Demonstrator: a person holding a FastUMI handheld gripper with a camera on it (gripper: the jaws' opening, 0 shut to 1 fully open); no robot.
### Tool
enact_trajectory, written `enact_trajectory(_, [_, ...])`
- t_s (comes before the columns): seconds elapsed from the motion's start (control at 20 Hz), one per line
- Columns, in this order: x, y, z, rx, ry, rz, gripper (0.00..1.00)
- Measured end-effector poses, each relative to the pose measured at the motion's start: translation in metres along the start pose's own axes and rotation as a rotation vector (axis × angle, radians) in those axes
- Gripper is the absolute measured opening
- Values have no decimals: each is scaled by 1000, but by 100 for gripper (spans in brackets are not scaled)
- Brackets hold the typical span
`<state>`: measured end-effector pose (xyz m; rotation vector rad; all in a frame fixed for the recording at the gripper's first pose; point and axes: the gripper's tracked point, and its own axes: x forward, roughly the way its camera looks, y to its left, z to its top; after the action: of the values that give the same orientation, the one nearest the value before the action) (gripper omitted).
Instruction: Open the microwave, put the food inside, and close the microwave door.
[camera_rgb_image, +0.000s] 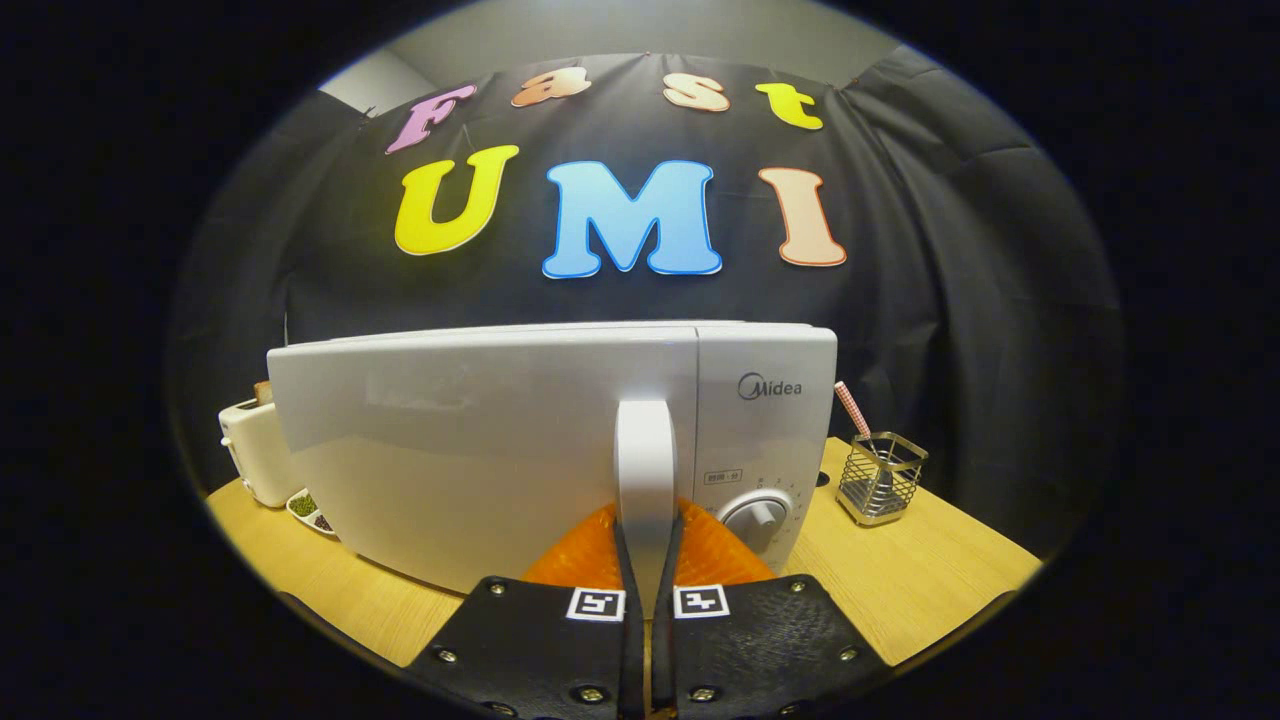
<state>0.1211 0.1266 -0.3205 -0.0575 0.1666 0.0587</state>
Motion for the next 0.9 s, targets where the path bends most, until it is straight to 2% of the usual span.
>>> enact_trajectory(0.2, [-51,14,-9,-62,9,37,3])
enact_trajectory(0.45, [-107,40,-20,-63,108,188,4])
enact_trajectory(0.5, [-117,47,-23,-69,134,233,6])
enact_trajectory(0.55, [-133,61,-28,-67,169,308,16])
enact_trajectory(0.6, [-147,65,-30,-72,196,357,21])
enact_trajectory(0.65, [-158,69,-32,-86,216,386,31])
enact_trajectory(0.9, [-199,93,-29,-182,234,508,33])
